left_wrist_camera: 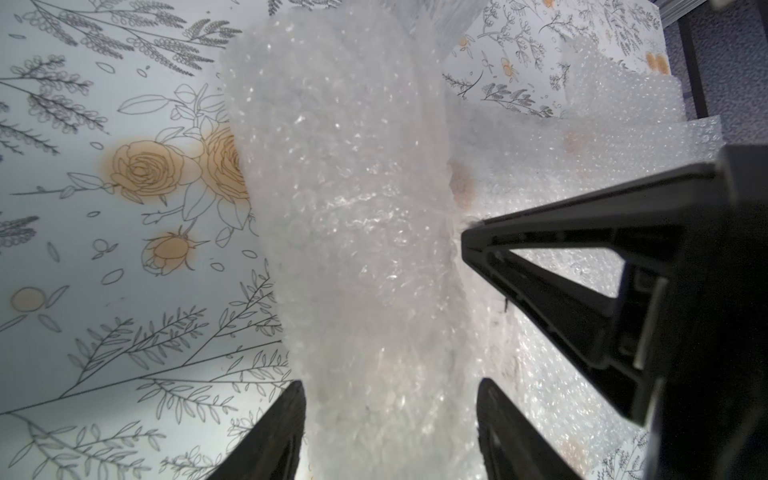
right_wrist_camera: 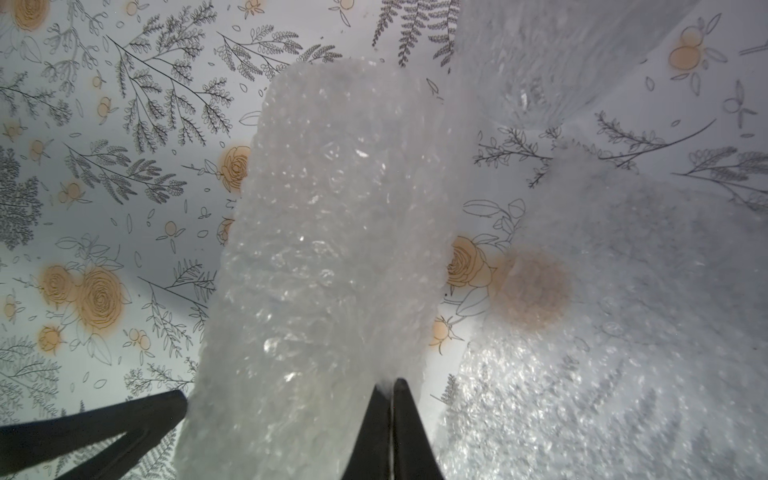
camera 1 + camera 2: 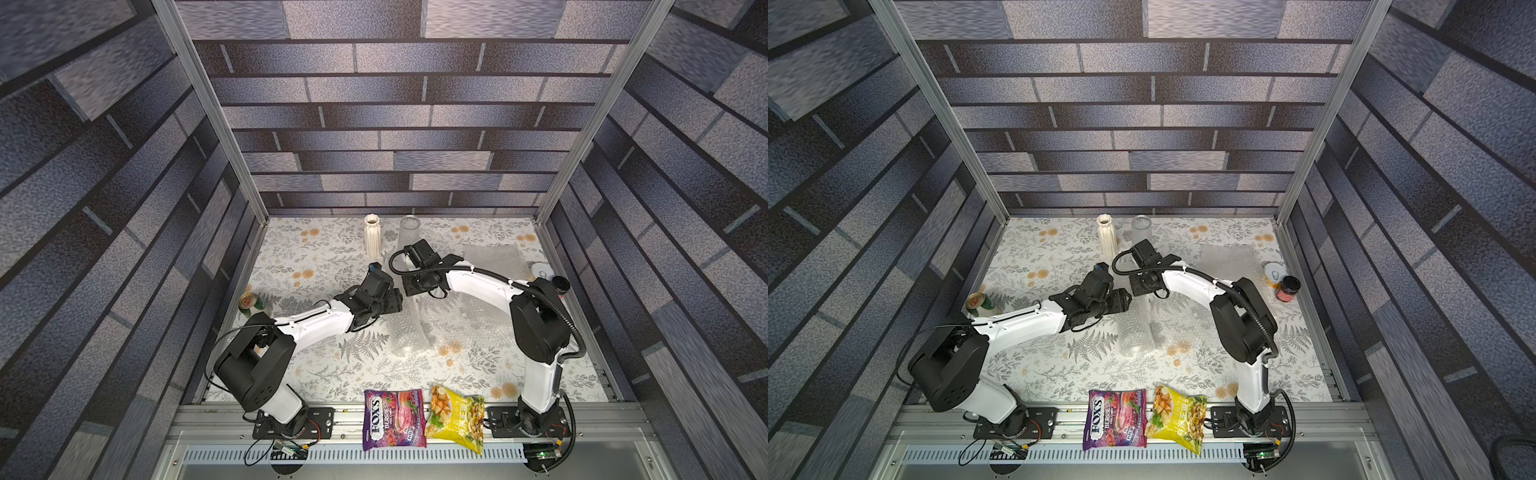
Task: Unwrap the vase from the bubble wrap
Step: Unwrap the bubble wrap at the center of the board.
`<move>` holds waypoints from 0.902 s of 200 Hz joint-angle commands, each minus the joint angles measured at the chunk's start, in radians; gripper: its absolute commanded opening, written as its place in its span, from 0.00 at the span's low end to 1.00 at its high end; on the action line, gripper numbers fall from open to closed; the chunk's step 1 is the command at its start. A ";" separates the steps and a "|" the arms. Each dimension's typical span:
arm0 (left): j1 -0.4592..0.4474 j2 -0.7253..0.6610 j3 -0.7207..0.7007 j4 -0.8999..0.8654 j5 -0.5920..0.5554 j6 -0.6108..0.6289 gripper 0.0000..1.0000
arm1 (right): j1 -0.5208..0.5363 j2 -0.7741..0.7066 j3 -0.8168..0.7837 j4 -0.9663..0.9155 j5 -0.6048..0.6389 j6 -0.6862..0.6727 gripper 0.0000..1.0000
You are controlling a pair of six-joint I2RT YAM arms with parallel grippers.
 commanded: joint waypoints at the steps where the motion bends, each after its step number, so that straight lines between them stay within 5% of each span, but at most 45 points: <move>1: -0.007 -0.013 0.019 0.016 -0.026 0.023 0.68 | -0.008 -0.021 -0.006 0.018 -0.005 0.013 0.07; 90: -0.011 0.105 0.075 -0.065 -0.026 0.016 0.65 | -0.008 -0.017 -0.005 0.006 0.015 0.014 0.07; 180: -0.003 0.084 0.005 -0.087 -0.027 -0.004 0.65 | -0.020 0.013 0.039 -0.094 0.152 -0.005 0.07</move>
